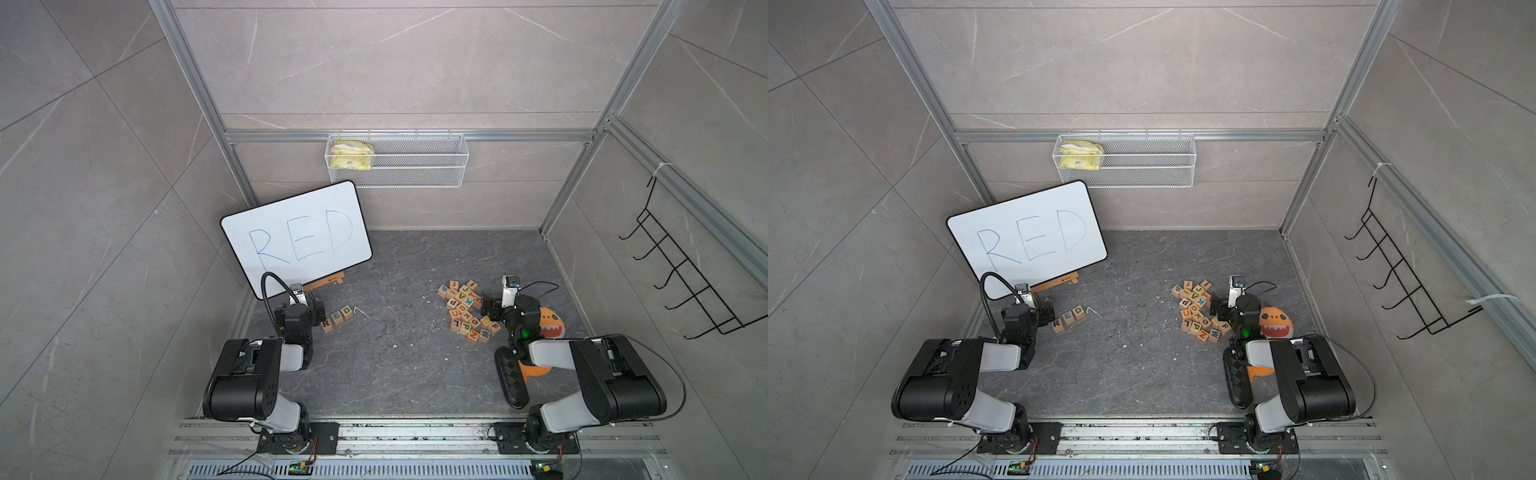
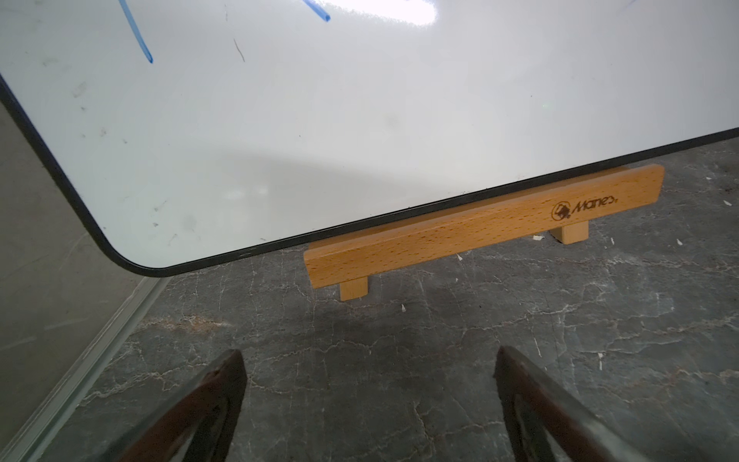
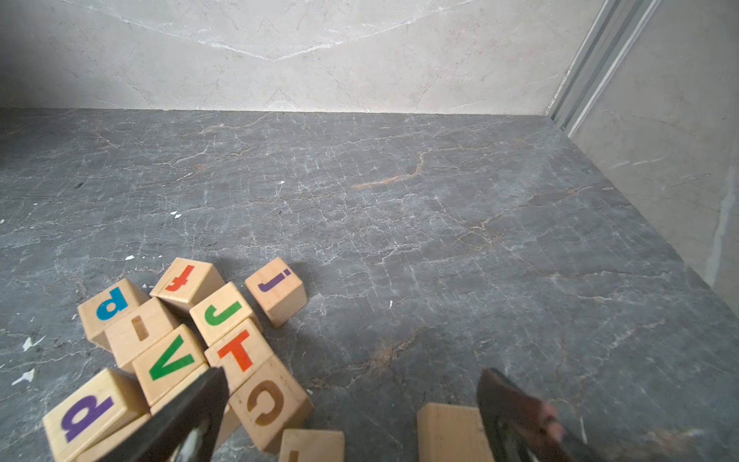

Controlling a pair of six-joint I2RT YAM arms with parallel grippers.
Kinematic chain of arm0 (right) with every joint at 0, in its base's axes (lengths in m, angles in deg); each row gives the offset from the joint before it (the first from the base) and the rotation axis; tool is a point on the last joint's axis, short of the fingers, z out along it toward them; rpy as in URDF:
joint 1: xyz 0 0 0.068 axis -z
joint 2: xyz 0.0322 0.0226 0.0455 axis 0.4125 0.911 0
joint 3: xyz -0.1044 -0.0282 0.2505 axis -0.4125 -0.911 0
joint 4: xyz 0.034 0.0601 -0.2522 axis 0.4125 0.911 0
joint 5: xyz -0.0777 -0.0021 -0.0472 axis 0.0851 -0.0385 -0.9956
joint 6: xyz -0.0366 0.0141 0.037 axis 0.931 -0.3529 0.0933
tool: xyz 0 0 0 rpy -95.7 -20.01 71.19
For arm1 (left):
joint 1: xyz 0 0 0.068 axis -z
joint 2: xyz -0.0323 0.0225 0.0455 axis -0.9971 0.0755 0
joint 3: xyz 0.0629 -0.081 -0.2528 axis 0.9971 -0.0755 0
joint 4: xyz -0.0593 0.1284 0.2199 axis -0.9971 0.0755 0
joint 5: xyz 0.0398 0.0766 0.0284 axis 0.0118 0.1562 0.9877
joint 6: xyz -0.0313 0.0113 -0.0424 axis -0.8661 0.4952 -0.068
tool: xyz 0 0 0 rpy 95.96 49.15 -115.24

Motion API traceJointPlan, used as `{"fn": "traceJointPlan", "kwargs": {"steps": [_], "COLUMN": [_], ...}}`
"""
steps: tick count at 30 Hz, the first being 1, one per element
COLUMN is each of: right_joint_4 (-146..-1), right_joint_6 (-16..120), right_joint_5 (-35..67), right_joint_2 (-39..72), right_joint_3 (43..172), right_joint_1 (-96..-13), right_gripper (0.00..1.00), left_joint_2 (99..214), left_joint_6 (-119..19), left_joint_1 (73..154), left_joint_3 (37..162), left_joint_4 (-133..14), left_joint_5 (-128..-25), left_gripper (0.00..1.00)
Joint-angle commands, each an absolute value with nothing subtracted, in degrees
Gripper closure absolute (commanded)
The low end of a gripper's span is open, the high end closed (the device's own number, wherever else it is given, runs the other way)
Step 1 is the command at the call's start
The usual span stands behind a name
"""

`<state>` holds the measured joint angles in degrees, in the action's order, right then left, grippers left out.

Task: Assemble the uppercase word "red" with letter blocks
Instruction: Reset both arms

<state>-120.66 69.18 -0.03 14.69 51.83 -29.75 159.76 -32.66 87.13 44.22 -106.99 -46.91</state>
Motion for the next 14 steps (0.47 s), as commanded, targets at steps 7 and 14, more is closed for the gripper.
{"fn": "traceJointPlan", "kwargs": {"steps": [7, 14], "right_joint_4": [-122.28, -121.94], "right_joint_6": [69.87, 70.29], "right_joint_5": [-0.36, 0.76], "right_joint_2": [15.27, 15.36], "right_joint_3": [51.40, 51.59], "right_joint_1": [-30.02, -29.99], "right_gripper": [0.00, 0.00], "left_joint_2": [159.57, 159.57], "left_joint_6": [-33.70, -33.70], "left_joint_1": [86.81, 86.80], "left_joint_3": [45.43, 45.43], "left_joint_4": [-108.08, -108.11], "left_joint_5": [-47.16, -47.16], "left_gripper": [0.00, 0.00]}}
